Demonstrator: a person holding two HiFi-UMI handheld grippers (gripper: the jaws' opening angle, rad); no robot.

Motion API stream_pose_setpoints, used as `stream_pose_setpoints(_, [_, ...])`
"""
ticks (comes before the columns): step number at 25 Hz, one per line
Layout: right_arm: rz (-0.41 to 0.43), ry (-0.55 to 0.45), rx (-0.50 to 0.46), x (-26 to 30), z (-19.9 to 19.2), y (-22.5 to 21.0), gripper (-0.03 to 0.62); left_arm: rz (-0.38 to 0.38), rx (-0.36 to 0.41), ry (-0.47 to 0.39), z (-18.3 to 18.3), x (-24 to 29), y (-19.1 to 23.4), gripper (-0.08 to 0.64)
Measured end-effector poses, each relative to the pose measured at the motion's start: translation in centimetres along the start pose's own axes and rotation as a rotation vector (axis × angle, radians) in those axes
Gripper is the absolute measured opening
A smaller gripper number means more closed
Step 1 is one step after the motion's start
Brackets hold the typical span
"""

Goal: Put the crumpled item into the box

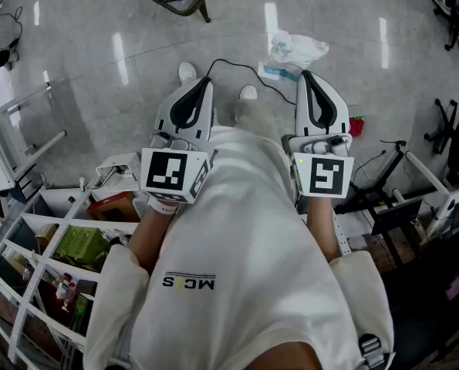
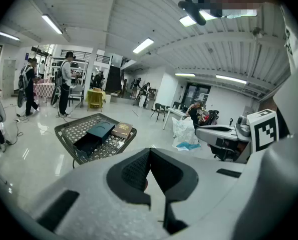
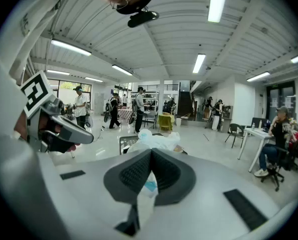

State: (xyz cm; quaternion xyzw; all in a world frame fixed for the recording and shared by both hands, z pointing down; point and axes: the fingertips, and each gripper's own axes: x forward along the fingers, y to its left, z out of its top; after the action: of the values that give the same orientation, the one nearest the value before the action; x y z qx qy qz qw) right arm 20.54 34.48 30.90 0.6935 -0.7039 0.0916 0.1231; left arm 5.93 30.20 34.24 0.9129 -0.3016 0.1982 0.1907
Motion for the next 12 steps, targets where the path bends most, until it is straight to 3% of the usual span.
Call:
stream_pose_setpoints(5, [0.033,0.006,0.024,-3.5,0.1,1.6,0.014,0.006,0.047,-0.017,0.5,-3.1,-2.5,0.02])
stream_pose_setpoints(12, [0.167,-0.024,0.009,-3.8,2.2,5.7,0.014,0.094,0.031,-0.066,0.8,-6.5,-1.0,0.02])
